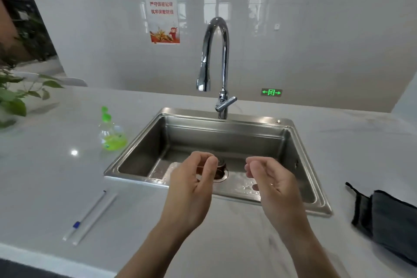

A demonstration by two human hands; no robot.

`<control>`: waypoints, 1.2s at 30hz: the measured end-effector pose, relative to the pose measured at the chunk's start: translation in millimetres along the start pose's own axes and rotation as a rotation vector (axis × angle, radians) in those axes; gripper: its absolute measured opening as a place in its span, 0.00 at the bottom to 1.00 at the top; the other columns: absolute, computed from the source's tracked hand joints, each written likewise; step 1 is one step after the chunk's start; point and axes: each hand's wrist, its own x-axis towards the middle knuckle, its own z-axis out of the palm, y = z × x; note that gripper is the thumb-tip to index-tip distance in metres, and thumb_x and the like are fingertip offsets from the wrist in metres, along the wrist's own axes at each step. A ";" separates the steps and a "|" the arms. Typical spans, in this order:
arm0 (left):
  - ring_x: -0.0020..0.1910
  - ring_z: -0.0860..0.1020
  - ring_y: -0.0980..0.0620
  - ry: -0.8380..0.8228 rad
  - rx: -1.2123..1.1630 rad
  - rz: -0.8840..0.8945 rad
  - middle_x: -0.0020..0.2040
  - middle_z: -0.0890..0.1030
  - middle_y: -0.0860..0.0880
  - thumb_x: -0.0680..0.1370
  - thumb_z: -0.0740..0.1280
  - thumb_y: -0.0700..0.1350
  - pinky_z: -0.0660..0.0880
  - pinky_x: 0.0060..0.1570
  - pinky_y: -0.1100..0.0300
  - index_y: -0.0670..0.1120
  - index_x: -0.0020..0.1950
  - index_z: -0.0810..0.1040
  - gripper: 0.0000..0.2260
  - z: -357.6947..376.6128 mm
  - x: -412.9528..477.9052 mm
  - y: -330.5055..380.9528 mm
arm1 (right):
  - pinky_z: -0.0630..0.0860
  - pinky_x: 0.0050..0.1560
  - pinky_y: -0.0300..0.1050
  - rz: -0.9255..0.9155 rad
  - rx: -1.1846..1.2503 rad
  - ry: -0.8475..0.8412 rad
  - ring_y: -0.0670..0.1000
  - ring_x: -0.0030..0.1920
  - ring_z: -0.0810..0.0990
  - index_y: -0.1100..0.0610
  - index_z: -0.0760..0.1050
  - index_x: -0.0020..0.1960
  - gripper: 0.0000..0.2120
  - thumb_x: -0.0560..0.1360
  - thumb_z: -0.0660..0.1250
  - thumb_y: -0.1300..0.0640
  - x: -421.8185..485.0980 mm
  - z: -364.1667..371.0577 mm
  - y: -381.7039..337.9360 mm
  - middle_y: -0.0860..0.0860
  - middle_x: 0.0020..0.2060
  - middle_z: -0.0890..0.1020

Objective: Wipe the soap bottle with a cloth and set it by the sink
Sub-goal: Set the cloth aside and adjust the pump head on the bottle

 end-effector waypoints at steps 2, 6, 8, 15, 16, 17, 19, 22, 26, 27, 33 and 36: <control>0.45 0.81 0.63 0.005 0.016 0.008 0.47 0.82 0.66 0.81 0.61 0.53 0.72 0.41 0.74 0.59 0.46 0.78 0.07 -36.0 2.0 -17.2 | 0.82 0.53 0.53 0.002 0.001 -0.006 0.43 0.49 0.84 0.47 0.82 0.48 0.09 0.78 0.64 0.46 -6.0 39.1 -6.6 0.42 0.44 0.87; 0.46 0.80 0.62 0.033 0.030 0.017 0.46 0.82 0.63 0.82 0.64 0.50 0.73 0.42 0.73 0.58 0.48 0.79 0.06 -102.5 7.0 -48.6 | 0.82 0.55 0.54 0.012 0.013 -0.039 0.44 0.50 0.85 0.48 0.83 0.51 0.08 0.79 0.65 0.50 -16.6 113.3 -19.0 0.44 0.45 0.88; 0.46 0.80 0.63 0.056 0.036 -0.002 0.43 0.83 0.60 0.82 0.65 0.49 0.72 0.41 0.74 0.54 0.49 0.80 0.05 -131.6 8.8 -63.5 | 0.82 0.55 0.51 0.009 0.019 -0.074 0.44 0.52 0.85 0.48 0.83 0.52 0.08 0.79 0.65 0.50 -20.5 147.3 -24.1 0.44 0.46 0.88; 0.45 0.81 0.64 0.139 0.065 -0.118 0.43 0.84 0.59 0.78 0.67 0.52 0.74 0.41 0.74 0.51 0.52 0.82 0.08 -206.4 11.5 -113.0 | 0.81 0.51 0.44 0.028 -0.006 -0.227 0.42 0.48 0.85 0.49 0.82 0.51 0.05 0.79 0.67 0.54 -22.6 241.0 -27.7 0.45 0.44 0.87; 0.45 0.81 0.64 0.151 0.074 -0.137 0.43 0.84 0.59 0.78 0.67 0.53 0.74 0.40 0.74 0.51 0.52 0.82 0.08 -212.7 11.8 -119.2 | 0.81 0.50 0.44 0.038 -0.003 -0.251 0.42 0.48 0.85 0.49 0.82 0.51 0.05 0.79 0.67 0.54 -21.1 251.2 -26.0 0.46 0.44 0.87; 0.45 0.81 0.64 0.163 0.087 -0.153 0.43 0.84 0.59 0.78 0.68 0.53 0.74 0.40 0.74 0.52 0.52 0.82 0.08 -218.0 11.5 -125.4 | 0.80 0.50 0.43 0.044 0.002 -0.272 0.42 0.47 0.85 0.50 0.82 0.51 0.05 0.79 0.67 0.55 -20.1 260.5 -23.4 0.46 0.44 0.87; 0.45 0.81 0.65 0.189 0.114 -0.175 0.43 0.84 0.60 0.78 0.68 0.54 0.74 0.39 0.74 0.56 0.50 0.80 0.05 -225.9 10.0 -137.0 | 0.79 0.48 0.41 0.043 -0.001 -0.303 0.42 0.45 0.85 0.50 0.82 0.50 0.04 0.79 0.68 0.55 -17.7 276.7 -16.8 0.46 0.43 0.87; 0.47 0.80 0.68 0.190 0.136 -0.218 0.43 0.83 0.64 0.78 0.68 0.52 0.74 0.40 0.75 0.62 0.47 0.76 0.04 -235.0 9.3 -147.2 | 0.79 0.49 0.43 0.075 0.005 -0.339 0.45 0.46 0.85 0.49 0.82 0.49 0.04 0.79 0.68 0.56 -14.2 295.1 -10.1 0.46 0.43 0.87; 0.46 0.79 0.69 0.234 0.185 -0.252 0.41 0.83 0.62 0.77 0.70 0.49 0.73 0.38 0.76 0.59 0.48 0.78 0.04 -241.0 17.2 -157.7 | 0.77 0.46 0.34 0.071 0.008 -0.374 0.41 0.45 0.85 0.47 0.82 0.46 0.06 0.77 0.69 0.57 -5.2 312.5 -7.6 0.42 0.41 0.87; 0.45 0.79 0.68 0.249 0.184 -0.260 0.41 0.83 0.62 0.77 0.70 0.49 0.73 0.38 0.76 0.57 0.50 0.78 0.03 -241.4 21.0 -159.3 | 0.77 0.46 0.33 0.068 0.009 -0.390 0.41 0.45 0.84 0.48 0.82 0.47 0.05 0.77 0.70 0.57 -1.2 315.6 -7.8 0.43 0.41 0.87; 0.45 0.80 0.67 0.262 0.175 -0.240 0.41 0.83 0.63 0.77 0.70 0.50 0.73 0.38 0.75 0.60 0.49 0.77 0.05 -251.2 49.7 -168.7 | 0.76 0.43 0.29 -0.001 -0.029 -0.350 0.41 0.42 0.85 0.53 0.84 0.47 0.03 0.76 0.72 0.59 26.8 335.6 -14.2 0.47 0.39 0.87; 0.45 0.80 0.68 0.268 0.163 -0.218 0.40 0.83 0.61 0.77 0.70 0.49 0.74 0.38 0.74 0.57 0.50 0.78 0.04 -264.3 80.4 -185.3 | 0.76 0.39 0.32 -0.042 -0.078 -0.276 0.45 0.38 0.84 0.56 0.84 0.42 0.03 0.75 0.73 0.60 49.7 356.6 -18.6 0.49 0.35 0.87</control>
